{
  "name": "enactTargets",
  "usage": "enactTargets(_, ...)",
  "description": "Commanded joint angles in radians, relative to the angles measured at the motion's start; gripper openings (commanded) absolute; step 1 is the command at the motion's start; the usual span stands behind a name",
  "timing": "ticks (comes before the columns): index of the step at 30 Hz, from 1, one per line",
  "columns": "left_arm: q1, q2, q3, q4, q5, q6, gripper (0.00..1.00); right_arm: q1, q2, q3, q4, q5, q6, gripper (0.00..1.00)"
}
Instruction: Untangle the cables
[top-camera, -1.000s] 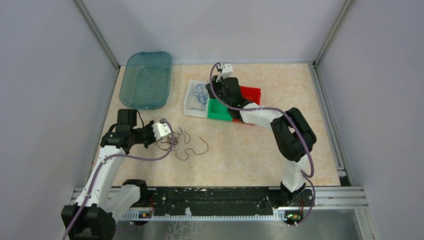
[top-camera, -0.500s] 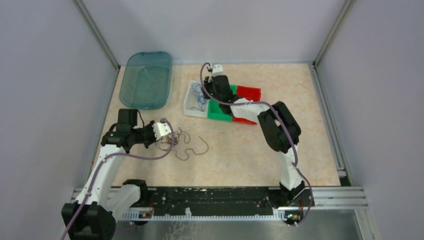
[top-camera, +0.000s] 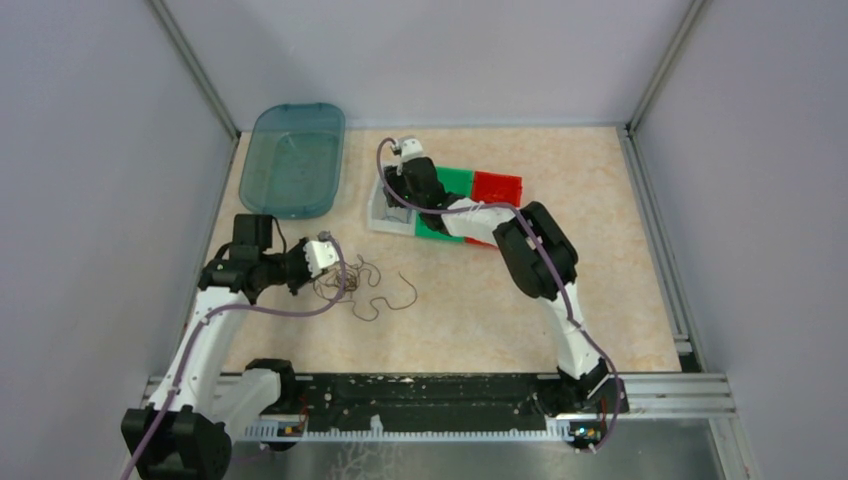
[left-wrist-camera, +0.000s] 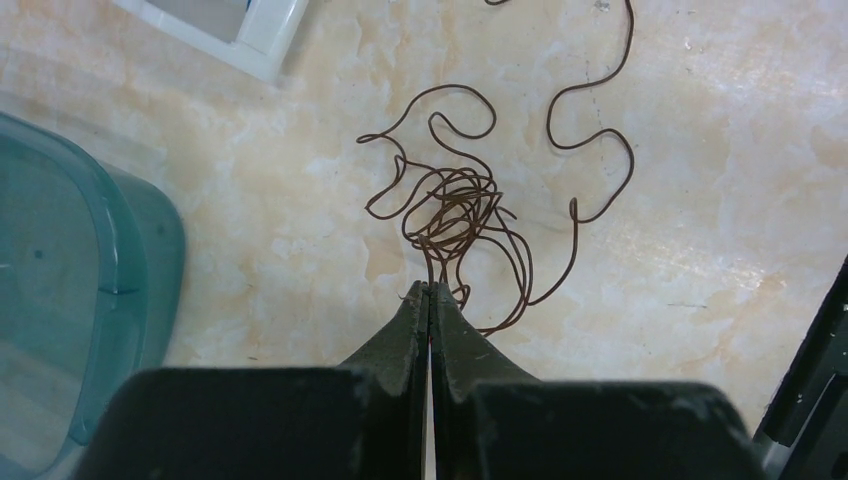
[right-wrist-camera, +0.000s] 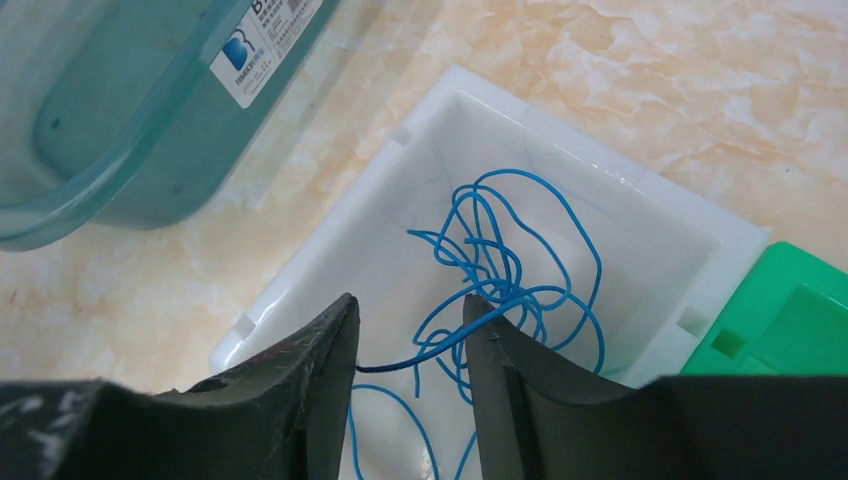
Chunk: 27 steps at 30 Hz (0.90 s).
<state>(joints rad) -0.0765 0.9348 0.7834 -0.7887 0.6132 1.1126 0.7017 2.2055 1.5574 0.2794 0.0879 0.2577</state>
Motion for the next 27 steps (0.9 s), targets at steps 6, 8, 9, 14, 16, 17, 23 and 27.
enactTargets(6, 0.004, -0.014, 0.052, -0.031, 0.077, -0.027, 0.03, 0.013, -0.188, -0.022, 0.061, 0.02, -0.128, 0.66)
enactTargets(8, 0.004, -0.016, 0.056, -0.033, 0.079, -0.029, 0.03, 0.013, -0.234, -0.026, 0.063, -0.003, -0.145, 0.68)
enactTargets(9, 0.004, -0.017, 0.058, -0.033, 0.08, -0.03, 0.03, 0.013, -0.256, -0.029, 0.065, -0.018, -0.15, 0.68)
enactTargets(14, 0.004, -0.024, 0.093, -0.043, 0.096, -0.06, 0.03, 0.014, -0.425, -0.123, 0.093, -0.098, -0.179, 0.71)
enactTargets(16, 0.003, -0.028, 0.11, -0.047, 0.104, -0.08, 0.03, 0.014, -0.524, -0.237, 0.151, -0.178, -0.18, 0.72)
enactTargets(17, 0.003, -0.031, 0.118, -0.047, 0.11, -0.09, 0.02, 0.015, -0.583, -0.303, 0.196, -0.234, -0.175, 0.72)
enactTargets(23, 0.003, -0.052, 0.171, -0.091, 0.185, -0.128, 0.03, 0.078, -0.797, -0.609, 0.356, -0.431, -0.161, 0.72)
enactTargets(27, 0.002, -0.051, 0.245, -0.134, 0.258, -0.156, 0.03, 0.136, -0.808, -0.666, 0.41, -0.546, -0.136, 0.73)
